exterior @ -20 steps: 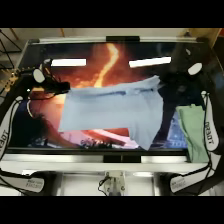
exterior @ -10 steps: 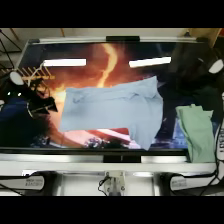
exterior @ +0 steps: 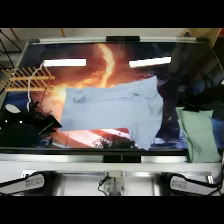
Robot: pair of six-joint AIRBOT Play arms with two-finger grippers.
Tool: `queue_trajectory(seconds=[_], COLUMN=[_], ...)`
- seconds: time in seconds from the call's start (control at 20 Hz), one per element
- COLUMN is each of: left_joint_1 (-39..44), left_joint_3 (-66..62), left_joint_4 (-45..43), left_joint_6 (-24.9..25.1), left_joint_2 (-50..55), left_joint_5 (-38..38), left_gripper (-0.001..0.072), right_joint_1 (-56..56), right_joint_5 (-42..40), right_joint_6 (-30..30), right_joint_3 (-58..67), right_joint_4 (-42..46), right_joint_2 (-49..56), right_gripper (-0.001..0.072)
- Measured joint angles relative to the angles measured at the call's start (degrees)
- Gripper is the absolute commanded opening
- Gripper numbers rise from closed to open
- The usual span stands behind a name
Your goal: Fold the shirts.
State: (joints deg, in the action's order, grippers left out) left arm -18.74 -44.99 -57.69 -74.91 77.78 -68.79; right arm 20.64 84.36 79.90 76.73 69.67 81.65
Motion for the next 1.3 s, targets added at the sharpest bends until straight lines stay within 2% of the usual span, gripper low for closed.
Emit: queue_trajectory(seconds=[0.05,0.1,0.15,0.3,0.35,0.6,0.8,1.1,1.15,1.2,1.25,1.3], left_joint_1=[0.28,0.72,1.27,3.08,3.67,4.59,4.74,4.83,4.83,4.83,4.83,4.83], left_joint_3=[0.61,1.05,1.44,2.16,2.29,2.49,2.51,2.51,2.51,2.51,2.51,2.47], left_joint_4=[1.57,2.97,4.33,6.12,6.56,7.23,7.56,7.76,7.78,7.78,7.78,7.78], left_joint_6=[0.76,1.42,1.79,2.03,1.81,1.64,2.54,3.93,4.17,4.39,4.59,4.76], left_joint_2=[0.31,0.68,1.03,1.70,1.86,1.53,-0.46,-2.93,-3.06,-3.19,-3.26,-3.32], left_joint_5=[0.81,1.57,2.84,6.58,7.37,7.74,6.23,5.09,4.92,4.76,4.72,4.57], left_gripper=[0.0523,0.0458,0.0303,0.0077,0.0039,0.0038,0.0038,0.0038,0.0038,0.0038,0.0038,0.0037], right_joint_1=[0.09,0.13,0.13,0.17,0.17,-2.69,-7.80,-9.35,-9.44,-9.55,-9.60,-9.66], right_joint_5=[-0.04,0.00,-0.02,0.09,0.13,-0.72,-7.89,-16.65,-17.27,-17.90,-19.04,-19.39], right_joint_6=[-0.04,-0.09,-0.13,-0.17,-0.20,-2.03,-2.73,-1.25,-1.01,-0.98,-0.70,-0.04], right_joint_3=[-0.26,-0.46,-0.59,-0.79,-0.92,-7.26,-15.82,-19.52,-19.63,-19.67,-19.91,-19.93], right_joint_4=[-0.17,-0.22,-0.42,-0.52,-0.52,-0.70,-0.74,-2.27,-3.34,-4.33,-5.49,-6.01], right_joint_2=[-0.13,-0.26,-0.37,-0.50,-0.50,-0.55,0.46,4.00,4.55,5.14,5.92,6.27], right_gripper=[0.0485,0.0485,0.0485,0.0484,0.0485,0.0485,0.0485,0.0483,0.0425,0.0188,0.0071,0.0069])
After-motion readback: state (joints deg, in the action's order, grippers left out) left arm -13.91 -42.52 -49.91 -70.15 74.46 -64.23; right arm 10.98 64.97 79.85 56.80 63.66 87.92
